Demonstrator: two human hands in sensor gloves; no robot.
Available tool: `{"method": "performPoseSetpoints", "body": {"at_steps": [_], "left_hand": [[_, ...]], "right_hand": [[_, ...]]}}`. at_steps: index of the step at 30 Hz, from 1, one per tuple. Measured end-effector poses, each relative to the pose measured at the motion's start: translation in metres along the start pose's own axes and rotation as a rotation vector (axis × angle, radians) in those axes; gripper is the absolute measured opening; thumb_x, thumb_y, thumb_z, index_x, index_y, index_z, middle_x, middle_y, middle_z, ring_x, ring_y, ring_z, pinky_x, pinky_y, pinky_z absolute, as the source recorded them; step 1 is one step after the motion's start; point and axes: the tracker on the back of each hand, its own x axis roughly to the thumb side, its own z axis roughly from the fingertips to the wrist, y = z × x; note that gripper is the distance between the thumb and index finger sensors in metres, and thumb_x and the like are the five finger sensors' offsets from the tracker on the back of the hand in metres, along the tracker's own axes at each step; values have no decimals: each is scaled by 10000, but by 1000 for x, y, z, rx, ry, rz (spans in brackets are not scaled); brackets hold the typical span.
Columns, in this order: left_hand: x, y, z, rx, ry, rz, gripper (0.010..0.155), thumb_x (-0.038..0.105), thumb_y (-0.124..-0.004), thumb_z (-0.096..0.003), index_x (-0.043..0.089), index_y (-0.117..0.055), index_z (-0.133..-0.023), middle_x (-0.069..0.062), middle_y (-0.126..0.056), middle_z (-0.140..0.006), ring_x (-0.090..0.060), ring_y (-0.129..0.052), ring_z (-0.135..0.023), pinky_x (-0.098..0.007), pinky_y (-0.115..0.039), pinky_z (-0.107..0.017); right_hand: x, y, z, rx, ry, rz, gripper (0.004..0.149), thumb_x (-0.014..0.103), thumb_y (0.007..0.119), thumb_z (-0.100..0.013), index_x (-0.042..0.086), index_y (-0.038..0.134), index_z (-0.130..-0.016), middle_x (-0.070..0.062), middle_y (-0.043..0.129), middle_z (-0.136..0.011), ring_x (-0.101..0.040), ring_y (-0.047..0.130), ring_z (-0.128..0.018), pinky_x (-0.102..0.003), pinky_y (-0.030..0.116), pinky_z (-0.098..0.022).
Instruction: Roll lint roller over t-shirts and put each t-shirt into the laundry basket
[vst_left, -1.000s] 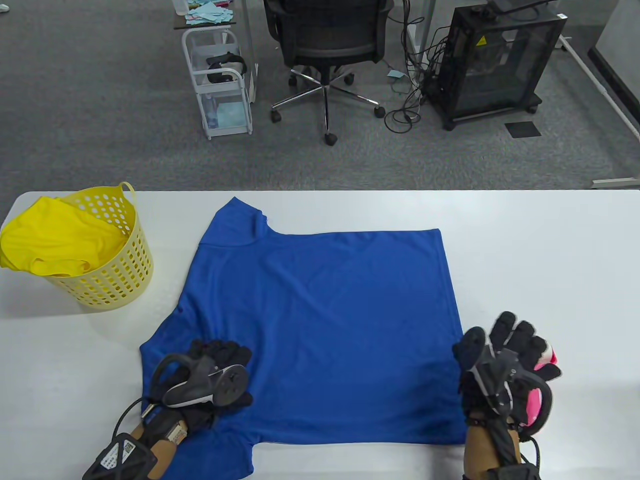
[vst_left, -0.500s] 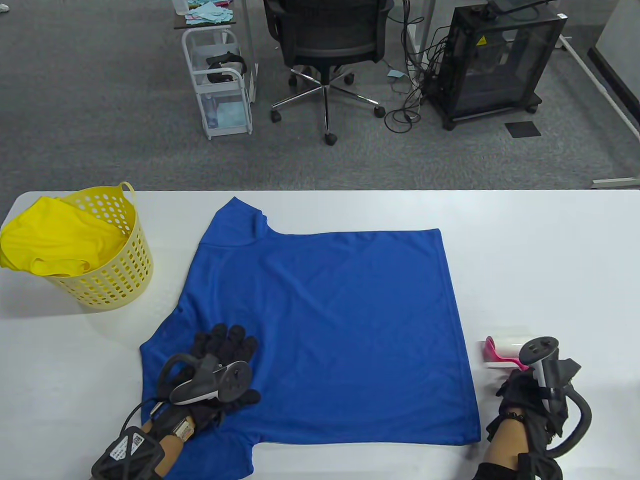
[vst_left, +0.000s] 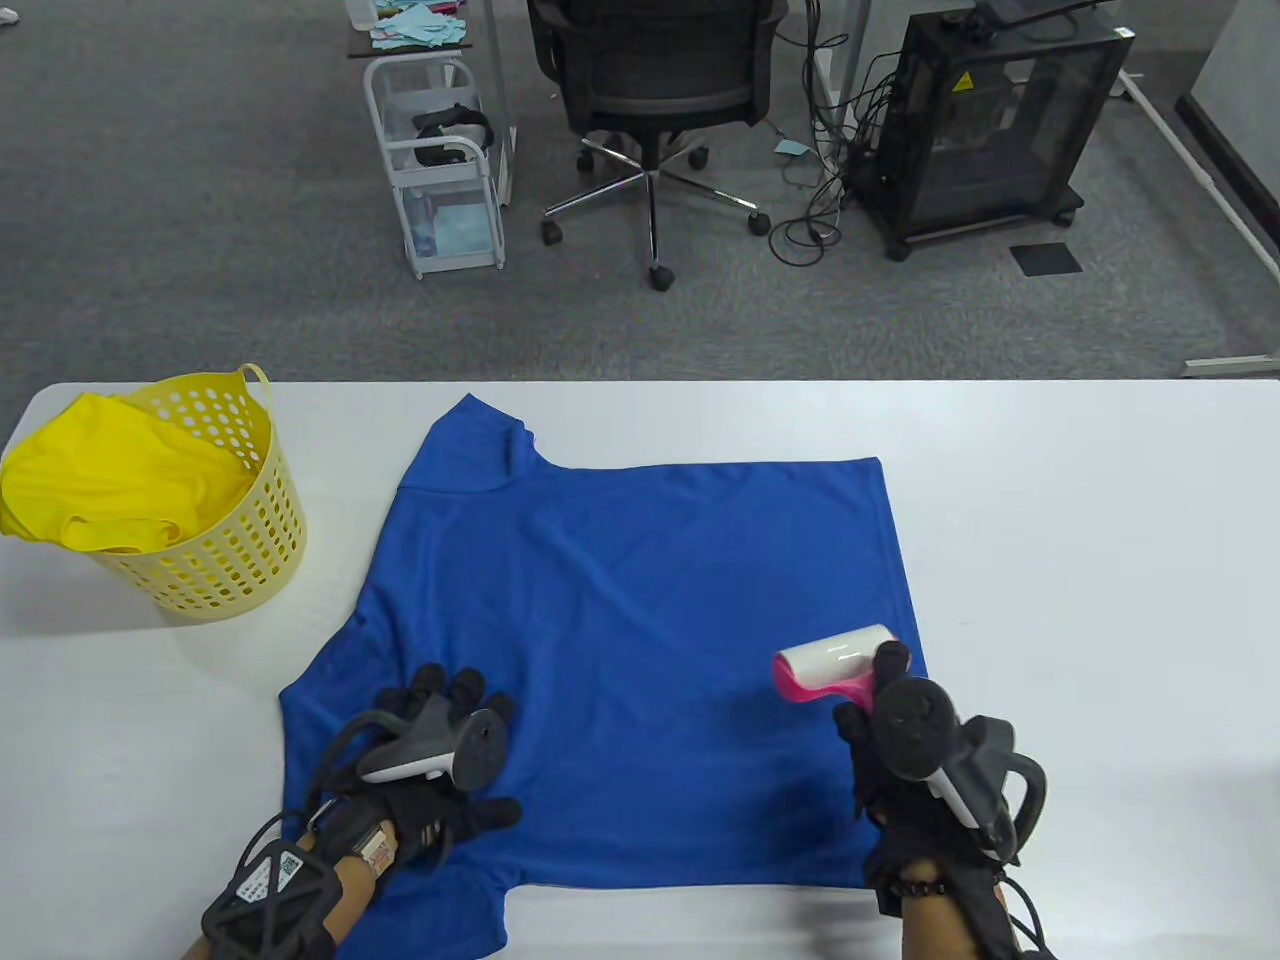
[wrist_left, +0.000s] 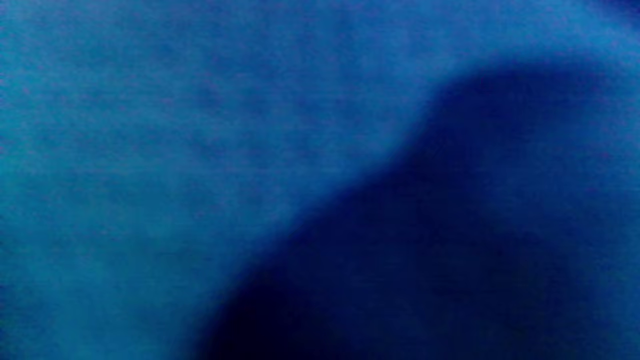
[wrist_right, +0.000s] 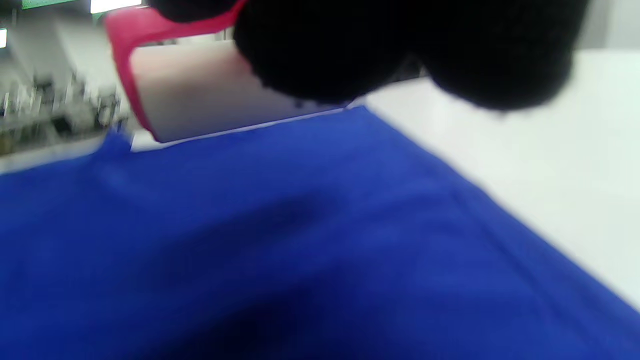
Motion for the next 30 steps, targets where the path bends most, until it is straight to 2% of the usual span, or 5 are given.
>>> {"method": "performPoseSetpoints", "body": {"at_steps": [6,12,20,25,30], "left_hand": [[1,-1,3,15,-2,-25,1000,828,-348,-288,259,134,-955,-152,141,-1051,-563,49,-973,-779,-179,-685],[3,0,3,2,15,-48,996,827,-340,-289,256,136,-953,-154,133,-1055,-562,26,-985,-775,-203,-695],[5,-1,6,45,19,-48,990,814,-346,-287,253,95,-974,-161,82,-1076,-565,-27,-1000,-774,-240,-697],[5,-1,6,39,20,-40,988,816,-340,-285,261,108,-969,-152,100,-1072,-558,-7,-998,-772,-225,-696],[4,-2,6,31,16,-33,988,817,-337,-286,262,120,-964,-153,115,-1066,-558,12,-991,-774,-210,-690]], "right_hand": [[16,35,-30,65,72,256,583,496,629,-506,330,429,-1028,-24,865,-696,-36,959,-240,-269,899,-194],[37,51,-96,-103,68,135,571,496,659,-480,332,474,-995,-7,907,-611,-43,952,-175,-282,892,-152],[90,45,-178,-59,243,160,571,496,652,-482,331,459,-993,0,907,-602,-44,952,-170,-284,894,-153],[87,43,-176,6,240,136,576,492,653,-484,326,447,-996,-5,905,-599,-50,953,-171,-288,894,-155],[70,39,-127,64,162,239,580,497,642,-492,321,439,-1005,-11,905,-605,-53,955,-190,-291,894,-165]]}}
